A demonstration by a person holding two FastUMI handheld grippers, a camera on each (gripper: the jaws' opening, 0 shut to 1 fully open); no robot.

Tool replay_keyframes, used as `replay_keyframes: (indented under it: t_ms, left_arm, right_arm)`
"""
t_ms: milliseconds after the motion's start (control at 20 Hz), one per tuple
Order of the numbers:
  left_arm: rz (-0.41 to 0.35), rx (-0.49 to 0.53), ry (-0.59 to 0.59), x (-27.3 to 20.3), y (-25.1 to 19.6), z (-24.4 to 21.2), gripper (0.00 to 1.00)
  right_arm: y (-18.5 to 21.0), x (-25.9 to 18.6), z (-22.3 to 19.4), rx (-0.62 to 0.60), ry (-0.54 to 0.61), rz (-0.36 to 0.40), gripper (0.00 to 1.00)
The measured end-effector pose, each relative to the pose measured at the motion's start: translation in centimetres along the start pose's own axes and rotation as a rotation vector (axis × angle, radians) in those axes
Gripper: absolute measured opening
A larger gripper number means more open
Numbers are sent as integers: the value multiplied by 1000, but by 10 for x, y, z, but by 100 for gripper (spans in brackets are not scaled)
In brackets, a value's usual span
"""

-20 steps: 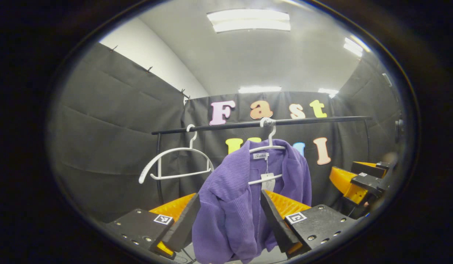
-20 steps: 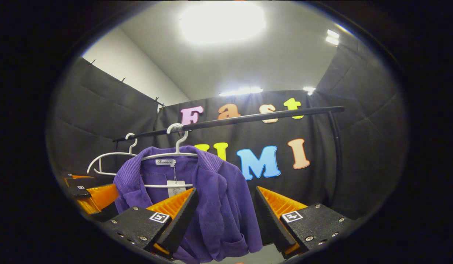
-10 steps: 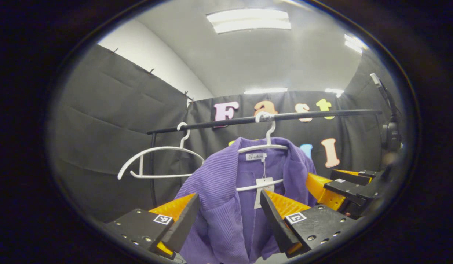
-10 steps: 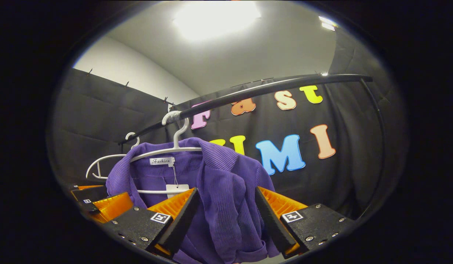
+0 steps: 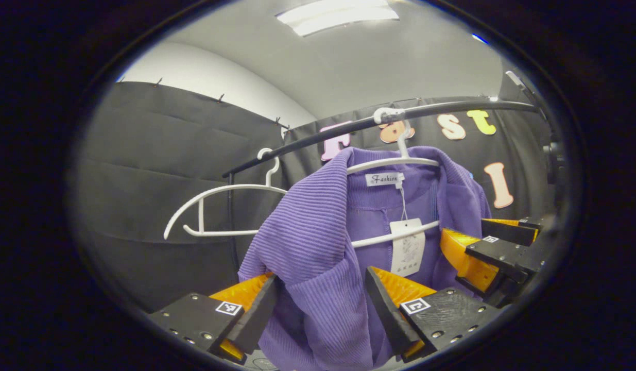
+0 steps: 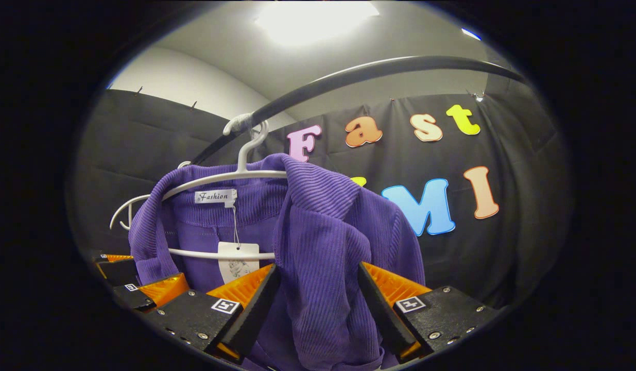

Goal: Grasp the clothes on the hanger with both hands and then place them into the laundry hamper below.

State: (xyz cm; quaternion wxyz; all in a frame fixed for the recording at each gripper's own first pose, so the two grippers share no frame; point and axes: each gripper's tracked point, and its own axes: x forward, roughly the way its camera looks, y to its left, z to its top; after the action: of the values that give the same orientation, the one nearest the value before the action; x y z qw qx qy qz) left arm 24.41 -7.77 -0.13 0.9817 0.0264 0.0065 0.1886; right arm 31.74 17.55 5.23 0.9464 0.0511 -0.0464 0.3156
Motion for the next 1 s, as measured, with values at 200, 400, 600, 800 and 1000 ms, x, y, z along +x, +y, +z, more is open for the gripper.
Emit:
replay_keyframes:
  t_ms: [200,400,600,800,1000]
  left_arm:
    - [19,5,5,3,2,-5,99]
    - [26,-3,1,-4,7,-3,71]
    - [-26,12,23,3,0,-6,52]
    - [-37,11,31,-1,0,-3,5]
    - [-89,12,42,-10,3,4,5]
  right_arm:
    - [2,5,-4,0,-4,16,88]
    - [1,5,-8,26,24,25,48]
    - [-6,1,9,51,-33,29,8]
    - [-22,-6,38,62,-133,1,1]
    - [-33,-7,69,46,-205,-9,2]
